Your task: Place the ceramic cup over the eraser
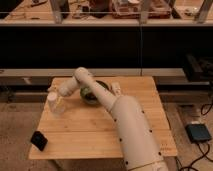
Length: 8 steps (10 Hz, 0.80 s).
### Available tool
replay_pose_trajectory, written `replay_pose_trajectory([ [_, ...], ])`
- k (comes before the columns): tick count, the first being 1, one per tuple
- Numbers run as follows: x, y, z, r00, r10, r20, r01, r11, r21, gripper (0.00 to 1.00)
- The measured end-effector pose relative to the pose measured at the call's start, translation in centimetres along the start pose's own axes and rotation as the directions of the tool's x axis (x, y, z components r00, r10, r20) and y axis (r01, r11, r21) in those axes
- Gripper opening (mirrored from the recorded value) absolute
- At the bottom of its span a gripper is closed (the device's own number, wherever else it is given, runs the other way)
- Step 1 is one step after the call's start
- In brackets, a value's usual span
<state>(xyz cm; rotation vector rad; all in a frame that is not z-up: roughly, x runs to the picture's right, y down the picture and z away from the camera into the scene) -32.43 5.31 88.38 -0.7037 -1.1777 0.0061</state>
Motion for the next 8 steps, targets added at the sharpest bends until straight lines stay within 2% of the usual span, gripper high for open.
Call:
replay_pose_trajectory([
  [1, 0.2, 0.1, 0.1, 1.0, 0.004, 0.006, -0.004, 1.0, -0.005, 0.8],
  [3, 0.6, 0.3, 0.6, 1.0, 0.011, 0.024, -0.01, 1.0, -0.021, 0.7],
  [6, 0.5, 0.4, 0.7, 0.998, 0.01, 0.064, -0.007, 0.999, -0.038, 0.41],
  [8, -0.5, 0.4, 0.1, 0.996, -0.016, 0.084, 0.02, 0.999, -0.038, 0.19],
])
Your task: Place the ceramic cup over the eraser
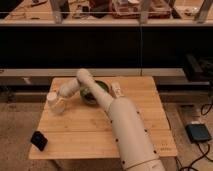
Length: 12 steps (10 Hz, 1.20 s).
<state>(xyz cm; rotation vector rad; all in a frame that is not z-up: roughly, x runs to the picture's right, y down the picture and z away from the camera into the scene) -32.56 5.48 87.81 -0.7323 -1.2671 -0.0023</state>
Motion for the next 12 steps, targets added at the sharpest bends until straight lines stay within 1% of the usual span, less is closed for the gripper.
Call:
replay_pose_trajectory([
  [1, -0.9, -0.1, -0.7, 1.0, -0.022, 0.007, 0.022, 1.0, 0.009, 0.08],
  [2, -2.2, 0.0, -1.5, 0.999, -0.046, 0.023, 0.046, 0.999, 0.019, 0.02],
  [3, -4.2, 0.3, -2.7, 0.996, -0.08, 0.05, 0.079, 0.996, 0.03, 0.0],
  [4, -5.9, 0.9, -3.7, 0.992, -0.109, 0.07, 0.106, 0.994, 0.038, 0.0],
  [5, -7.3, 1.7, -4.4, 0.988, -0.135, 0.08, 0.132, 0.99, 0.038, 0.0],
  [6, -9.1, 3.0, -5.1, 0.981, -0.172, 0.088, 0.17, 0.985, 0.031, 0.0],
  [8, -11.5, 5.2, -5.4, 0.972, -0.215, 0.096, 0.215, 0.977, 0.008, 0.0],
  [9, -12.8, 6.6, -5.5, 0.966, -0.234, 0.107, 0.237, 0.972, -0.009, 0.0],
  [10, -14.1, 7.6, -5.8, 0.957, -0.263, 0.12, 0.267, 0.964, -0.016, 0.0],
  [11, -14.3, 8.0, -6.1, 0.954, -0.273, 0.123, 0.276, 0.961, -0.015, 0.0],
  [12, -14.3, 8.0, -6.0, 0.954, -0.272, 0.123, 0.276, 0.961, -0.015, 0.0],
])
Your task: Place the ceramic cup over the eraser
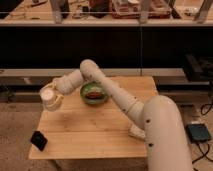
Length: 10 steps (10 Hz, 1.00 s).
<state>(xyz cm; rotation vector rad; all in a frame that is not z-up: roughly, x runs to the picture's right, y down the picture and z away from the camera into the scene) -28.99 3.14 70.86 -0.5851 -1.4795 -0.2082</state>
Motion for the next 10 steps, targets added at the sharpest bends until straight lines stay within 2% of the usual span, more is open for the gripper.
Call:
replay_pose_trajectory([
  [2, -0.1, 0.0, 0.1, 1.0, 0.0, 0.004, 0.0, 1.0, 0.0, 0.0],
  [3, -0.2, 0.0, 0.1, 1.0, 0.006, 0.018, -0.006, 1.0, 0.004, 0.0],
  [4, -0.8, 0.4, 0.9, 0.998, 0.031, 0.052, -0.03, 0.999, -0.015, 0.0],
  [5, -2.3, 1.5, 2.7, 0.99, 0.078, 0.114, -0.071, 0.995, -0.069, 0.0],
  [6, -3.7, 2.5, 4.6, 0.98, 0.126, 0.152, -0.106, 0.985, -0.134, 0.0],
  [7, -4.6, 3.7, 6.5, 0.972, 0.175, 0.156, -0.142, 0.968, -0.206, 0.0],
  [8, -5.1, 4.6, 8.0, 0.969, 0.207, 0.136, -0.167, 0.951, -0.26, 0.0],
  [9, -5.4, 5.6, 9.8, 0.968, 0.234, 0.095, -0.193, 0.929, -0.317, 0.0],
  [10, -5.7, 6.0, 10.8, 0.968, 0.242, 0.068, -0.205, 0.916, -0.345, 0.0],
])
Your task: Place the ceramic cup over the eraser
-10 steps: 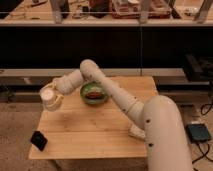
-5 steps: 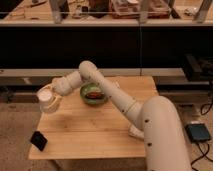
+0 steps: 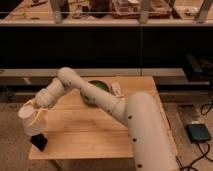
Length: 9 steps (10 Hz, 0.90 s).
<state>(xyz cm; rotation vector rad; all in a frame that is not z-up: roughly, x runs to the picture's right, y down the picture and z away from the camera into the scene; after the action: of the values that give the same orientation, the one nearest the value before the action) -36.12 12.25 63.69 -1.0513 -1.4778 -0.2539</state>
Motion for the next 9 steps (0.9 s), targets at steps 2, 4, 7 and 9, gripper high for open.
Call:
replay_pose_trajectory([
  [2, -0.7, 0.2, 1.6, 0.999, 0.021, -0.029, -0.023, 0.999, -0.036, 0.0],
  [4, -1.3, 0.5, 2.3, 0.999, 0.026, -0.031, -0.028, 0.999, -0.045, 0.0],
  [7, -1.3, 1.6, 2.8, 0.999, 0.04, -0.021, -0.041, 0.998, -0.053, 0.0],
  [9, -1.1, 2.1, 2.8, 0.999, 0.039, 0.008, -0.039, 0.998, -0.053, 0.0],
])
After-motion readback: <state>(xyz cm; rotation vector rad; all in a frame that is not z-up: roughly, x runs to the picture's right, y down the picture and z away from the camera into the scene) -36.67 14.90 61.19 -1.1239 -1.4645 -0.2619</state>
